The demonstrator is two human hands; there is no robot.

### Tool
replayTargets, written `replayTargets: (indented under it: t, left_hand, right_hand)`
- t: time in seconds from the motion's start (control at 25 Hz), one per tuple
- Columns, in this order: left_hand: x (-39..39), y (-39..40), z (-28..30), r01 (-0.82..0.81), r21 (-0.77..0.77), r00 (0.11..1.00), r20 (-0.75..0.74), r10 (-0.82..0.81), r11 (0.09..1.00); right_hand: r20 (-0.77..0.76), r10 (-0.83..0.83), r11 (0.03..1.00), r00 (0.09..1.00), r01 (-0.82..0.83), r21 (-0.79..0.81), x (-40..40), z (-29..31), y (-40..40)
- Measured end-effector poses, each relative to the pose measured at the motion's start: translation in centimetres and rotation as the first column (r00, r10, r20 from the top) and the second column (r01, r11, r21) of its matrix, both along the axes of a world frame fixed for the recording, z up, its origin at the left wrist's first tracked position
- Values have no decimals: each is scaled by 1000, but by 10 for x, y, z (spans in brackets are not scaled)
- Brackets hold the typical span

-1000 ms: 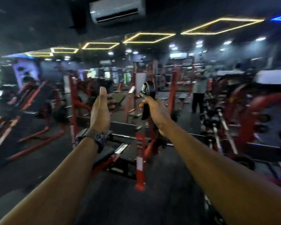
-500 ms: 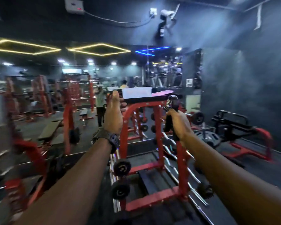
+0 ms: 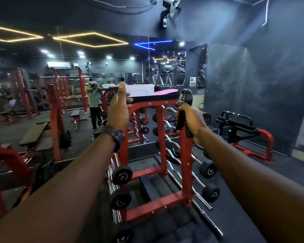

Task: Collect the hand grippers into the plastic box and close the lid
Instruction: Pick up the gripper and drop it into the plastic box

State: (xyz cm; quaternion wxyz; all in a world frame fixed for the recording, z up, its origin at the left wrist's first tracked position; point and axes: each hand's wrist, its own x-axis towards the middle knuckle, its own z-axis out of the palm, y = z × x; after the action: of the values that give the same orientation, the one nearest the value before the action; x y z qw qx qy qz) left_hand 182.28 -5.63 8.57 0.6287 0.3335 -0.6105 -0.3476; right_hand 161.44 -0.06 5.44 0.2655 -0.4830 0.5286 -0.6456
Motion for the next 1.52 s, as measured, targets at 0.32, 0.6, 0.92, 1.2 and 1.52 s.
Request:
replayTargets:
  t: [0.32,0.6,0.92,1.2,1.52]
  left_hand:
    - [1,-46,-34,104,17,994,23,-104,994]
    - [-73,-128,-36,77,67,997,-3,-77,995]
    - [-158,-239,24,-89,24,994,-55,90,996]
    - [-172,-343,47,-231,-27,973,11,231,973]
    - [-161,-526,97,-291,-207,954,12,300,934]
  right_hand:
    - [-47,65,997,997,-63,40,14,-12,-50]
    - [30,176,984,984,-176,8,-55,-31,-149]
    - [-99,294,955,951,-297,-11,-148,34,-277]
    - [-209,284,955,936,-295,-20,-165,70,-383]
    - [-250,170,977,953,-196,-82,-129,150,-590]
